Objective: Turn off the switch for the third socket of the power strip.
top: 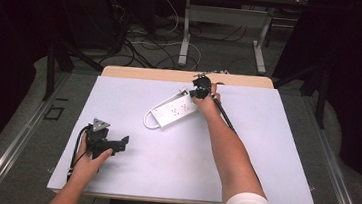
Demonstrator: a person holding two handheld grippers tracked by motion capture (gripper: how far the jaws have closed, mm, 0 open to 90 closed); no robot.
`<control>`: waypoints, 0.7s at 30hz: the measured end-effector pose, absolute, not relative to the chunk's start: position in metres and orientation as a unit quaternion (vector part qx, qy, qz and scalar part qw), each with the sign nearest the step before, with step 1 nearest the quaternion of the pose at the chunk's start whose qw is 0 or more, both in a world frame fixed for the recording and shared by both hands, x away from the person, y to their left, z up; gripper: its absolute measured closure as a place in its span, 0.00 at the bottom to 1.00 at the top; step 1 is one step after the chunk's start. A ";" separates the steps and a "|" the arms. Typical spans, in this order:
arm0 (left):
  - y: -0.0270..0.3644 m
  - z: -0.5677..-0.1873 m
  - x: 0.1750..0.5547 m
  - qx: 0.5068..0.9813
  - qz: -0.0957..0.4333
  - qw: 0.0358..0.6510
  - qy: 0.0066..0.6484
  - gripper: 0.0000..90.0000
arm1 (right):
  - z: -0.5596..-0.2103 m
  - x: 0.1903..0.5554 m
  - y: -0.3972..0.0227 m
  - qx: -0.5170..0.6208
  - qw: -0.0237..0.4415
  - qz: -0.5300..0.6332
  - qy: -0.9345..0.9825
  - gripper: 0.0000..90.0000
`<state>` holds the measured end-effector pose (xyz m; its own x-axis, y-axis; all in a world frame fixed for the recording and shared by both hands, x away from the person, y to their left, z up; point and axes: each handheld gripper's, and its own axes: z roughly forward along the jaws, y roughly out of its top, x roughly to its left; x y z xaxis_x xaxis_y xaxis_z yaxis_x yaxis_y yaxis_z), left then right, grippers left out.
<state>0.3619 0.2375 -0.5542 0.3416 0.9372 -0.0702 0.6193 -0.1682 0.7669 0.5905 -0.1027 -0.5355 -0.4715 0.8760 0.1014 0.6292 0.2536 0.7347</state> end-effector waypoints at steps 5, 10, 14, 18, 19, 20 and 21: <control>0.237 -0.554 0.362 0.731 0.215 0.367 0.533 0.01 | -0.535 0.591 -0.104 0.485 0.168 0.370 0.774 1.00; 0.237 -0.554 0.362 0.730 0.215 0.368 0.534 0.01 | -0.537 0.592 -0.103 0.493 0.159 0.374 0.769 1.00; 0.237 -0.554 0.362 0.728 0.216 0.369 0.535 0.01 | -0.537 0.591 -0.104 0.495 0.155 0.368 0.772 1.00; 0.237 -0.555 0.362 0.731 0.216 0.368 0.533 0.01 | -0.537 0.591 -0.103 0.498 0.161 0.367 0.769 0.99; 0.237 -0.555 0.362 0.731 0.215 0.368 0.533 0.01 | -0.536 0.591 -0.104 0.498 0.161 0.366 0.769 0.97; 0.237 -0.555 0.362 0.731 0.216 0.368 0.533 0.01 | -0.536 0.591 -0.104 0.498 0.162 0.365 0.770 0.96; 0.237 -0.555 0.362 0.729 0.215 0.369 0.535 0.01 | -0.537 0.591 -0.104 0.496 0.164 0.368 0.769 0.95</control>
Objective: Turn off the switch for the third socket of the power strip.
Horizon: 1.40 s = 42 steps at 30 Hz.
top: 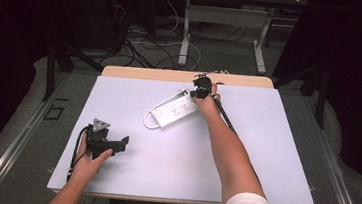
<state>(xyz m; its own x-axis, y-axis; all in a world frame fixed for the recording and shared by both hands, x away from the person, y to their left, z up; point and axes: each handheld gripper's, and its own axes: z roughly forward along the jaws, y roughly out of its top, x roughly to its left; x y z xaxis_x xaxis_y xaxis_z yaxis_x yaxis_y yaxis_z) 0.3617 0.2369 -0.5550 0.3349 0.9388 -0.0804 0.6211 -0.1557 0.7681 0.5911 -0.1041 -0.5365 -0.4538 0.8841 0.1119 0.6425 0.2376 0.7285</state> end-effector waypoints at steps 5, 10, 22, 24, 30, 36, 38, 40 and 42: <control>0.238 -0.555 0.362 0.729 0.215 0.368 0.536 0.01 | -0.536 0.591 -0.104 0.496 0.167 0.361 0.772 0.91; 0.237 -0.555 0.362 0.730 0.216 0.367 0.534 0.01 | -0.535 0.590 -0.103 0.490 0.169 0.361 0.775 0.87; 0.235 -0.556 0.363 0.727 0.218 0.372 0.534 0.01 | -0.531 0.589 -0.104 0.487 0.179 0.351 0.779 0.78; 0.235 -0.556 0.363 0.727 0.218 0.372 0.534 0.01 | -0.530 0.589 -0.104 0.490 0.177 0.350 0.779 0.78; 0.235 -0.555 0.363 0.730 0.216 0.370 0.532 0.01 | -0.527 0.588 -0.105 0.490 0.177 0.349 0.779 0.74; 0.234 -0.555 0.363 0.729 0.218 0.371 0.532 0.01 | -0.523 0.585 -0.104 0.491 0.178 0.353 0.776 0.69; 0.234 -0.555 0.363 0.729 0.218 0.371 0.532 0.01 | -0.521 0.585 -0.105 0.489 0.182 0.353 0.777 0.67; 0.234 -0.555 0.363 0.729 0.217 0.371 0.532 0.01 | -0.520 0.584 -0.106 0.484 0.186 0.350 0.780 0.66; 0.234 -0.555 0.363 0.729 0.218 0.371 0.532 0.01 | -0.518 0.583 -0.104 0.489 0.184 0.354 0.776 0.63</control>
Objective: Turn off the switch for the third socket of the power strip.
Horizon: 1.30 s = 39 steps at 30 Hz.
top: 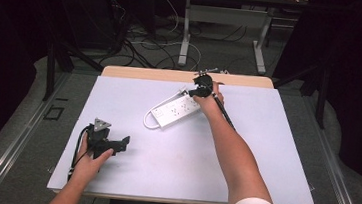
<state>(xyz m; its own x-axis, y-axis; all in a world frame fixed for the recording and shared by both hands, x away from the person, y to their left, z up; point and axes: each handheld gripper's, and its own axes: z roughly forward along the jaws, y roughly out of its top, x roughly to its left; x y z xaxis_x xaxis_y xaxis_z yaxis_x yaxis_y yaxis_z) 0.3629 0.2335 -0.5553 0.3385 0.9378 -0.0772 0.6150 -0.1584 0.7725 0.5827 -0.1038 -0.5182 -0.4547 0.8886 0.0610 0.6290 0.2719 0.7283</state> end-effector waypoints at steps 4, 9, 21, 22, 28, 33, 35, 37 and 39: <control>0.234 -0.555 0.363 0.732 0.218 0.369 0.530 0.01 | -0.515 0.581 -0.105 0.486 0.190 0.347 0.779 0.54; 0.235 -0.555 0.363 0.736 0.219 0.365 0.527 0.01 | -0.511 0.577 -0.104 0.488 0.198 0.347 0.776 0.43; 0.234 -0.555 0.363 0.734 0.219 0.364 0.529 0.01 | -0.501 0.565 -0.101 0.480 0.188 0.343 0.785 0.29; 0.233 -0.555 0.363 0.734 0.219 0.365 0.528 0.01 | -0.500 0.564 -0.102 0.478 0.189 0.340 0.787 0.28; 0.234 -0.556 0.363 0.734 0.220 0.365 0.529 0.01 | -0.497 0.560 -0.103 0.476 0.178 0.333 0.794 0.23; 0.234 -0.555 0.363 0.735 0.220 0.363 0.529 0.01 | -0.494 0.555 -0.103 0.478 0.173 0.325 0.798 0.17; 0.234 -0.556 0.363 0.736 0.220 0.362 0.528 0.01 | -0.492 0.553 -0.103 0.480 0.169 0.331 0.795 0.16; 0.233 -0.556 0.363 0.734 0.223 0.365 0.528 0.01 | -0.491 0.552 -0.104 0.477 0.174 0.332 0.795 0.11; 0.233 -0.556 0.363 0.734 0.223 0.365 0.528 0.01 | -0.488 0.550 -0.104 0.474 0.177 0.335 0.794 0.07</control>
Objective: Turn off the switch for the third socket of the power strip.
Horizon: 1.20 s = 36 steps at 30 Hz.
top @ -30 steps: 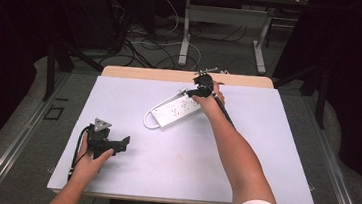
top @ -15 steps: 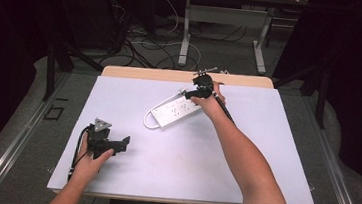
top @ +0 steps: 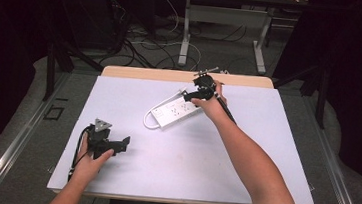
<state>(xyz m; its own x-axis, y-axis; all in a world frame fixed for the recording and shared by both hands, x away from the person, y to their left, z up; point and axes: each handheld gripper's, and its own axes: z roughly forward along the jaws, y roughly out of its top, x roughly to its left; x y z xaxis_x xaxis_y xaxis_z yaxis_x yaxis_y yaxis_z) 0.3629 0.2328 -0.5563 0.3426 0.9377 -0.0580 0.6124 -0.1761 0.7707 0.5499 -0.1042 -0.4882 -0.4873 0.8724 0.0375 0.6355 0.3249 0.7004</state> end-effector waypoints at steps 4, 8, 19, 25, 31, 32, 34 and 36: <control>0.233 -0.556 0.363 0.736 0.221 0.361 0.528 0.01 | -0.484 0.546 -0.104 0.471 0.179 0.338 0.795 0.00; 0.234 -0.555 0.363 0.736 0.221 0.361 0.528 0.01 | -0.482 0.542 -0.104 0.469 0.174 0.336 0.798 0.00; 0.233 -0.556 0.363 0.735 0.222 0.362 0.528 0.01 | -0.474 0.528 -0.106 0.450 0.171 0.339 0.808 0.00; 0.233 -0.556 0.363 0.733 0.224 0.364 0.529 0.01 | -0.469 0.518 -0.110 0.444 0.178 0.341 0.809 0.00; 0.233 -0.556 0.363 0.733 0.224 0.364 0.529 0.01 | -0.467 0.507 -0.115 0.430 0.186 0.346 0.813 0.00; 0.233 -0.556 0.363 0.733 0.224 0.364 0.529 0.01 | -0.468 0.506 -0.116 0.431 0.186 0.353 0.810 0.00; 0.233 -0.556 0.363 0.733 0.224 0.364 0.529 0.01 | -0.467 0.502 -0.119 0.430 0.183 0.351 0.811 0.00; 0.232 -0.557 0.363 0.733 0.224 0.363 0.530 0.01 | -0.467 0.499 -0.122 0.433 0.183 0.355 0.808 0.00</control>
<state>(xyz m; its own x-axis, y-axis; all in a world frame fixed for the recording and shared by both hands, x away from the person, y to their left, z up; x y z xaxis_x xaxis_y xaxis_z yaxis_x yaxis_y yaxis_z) 0.3628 0.2325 -0.5568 0.3387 0.9392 -0.0564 0.6138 -0.1751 0.7698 0.4990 -0.1222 -0.4666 -0.5586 0.8293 0.0118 0.5704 0.3738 0.7314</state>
